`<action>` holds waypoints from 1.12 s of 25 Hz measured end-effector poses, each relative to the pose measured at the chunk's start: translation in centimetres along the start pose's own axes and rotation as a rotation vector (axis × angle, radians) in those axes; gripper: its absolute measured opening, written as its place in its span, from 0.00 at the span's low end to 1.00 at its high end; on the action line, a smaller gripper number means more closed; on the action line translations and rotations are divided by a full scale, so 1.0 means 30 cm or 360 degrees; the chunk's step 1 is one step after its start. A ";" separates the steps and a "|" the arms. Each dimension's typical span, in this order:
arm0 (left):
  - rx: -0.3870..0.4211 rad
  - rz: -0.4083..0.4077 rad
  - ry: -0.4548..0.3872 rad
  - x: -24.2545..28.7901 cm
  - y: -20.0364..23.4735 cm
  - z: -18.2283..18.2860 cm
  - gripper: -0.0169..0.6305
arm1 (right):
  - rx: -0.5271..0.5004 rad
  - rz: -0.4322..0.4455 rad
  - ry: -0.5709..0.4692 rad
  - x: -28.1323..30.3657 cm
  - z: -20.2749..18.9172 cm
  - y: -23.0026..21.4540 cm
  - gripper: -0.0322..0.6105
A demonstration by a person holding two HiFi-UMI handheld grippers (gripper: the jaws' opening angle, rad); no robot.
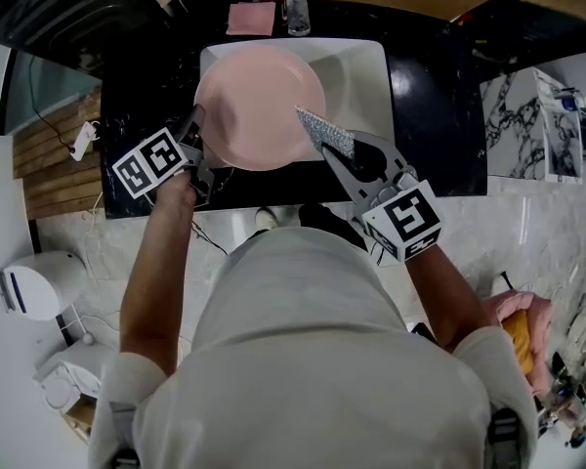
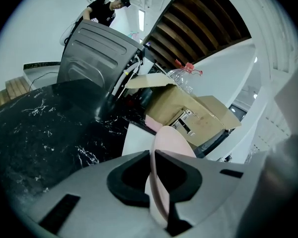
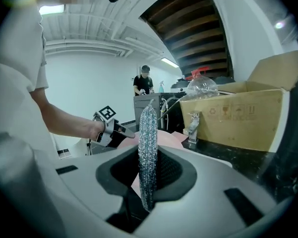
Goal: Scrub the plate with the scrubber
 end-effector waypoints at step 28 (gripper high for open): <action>0.0130 0.0348 0.0251 0.312 0.054 -0.092 0.08 | 0.0096 -0.0071 0.0160 -0.047 -0.118 -0.315 0.17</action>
Point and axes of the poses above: the fingertips, and each gripper's own axes: x forward along the fingers, y to its left, z out of its top, the point moved 5 cm from there along -x, backward along the fingers
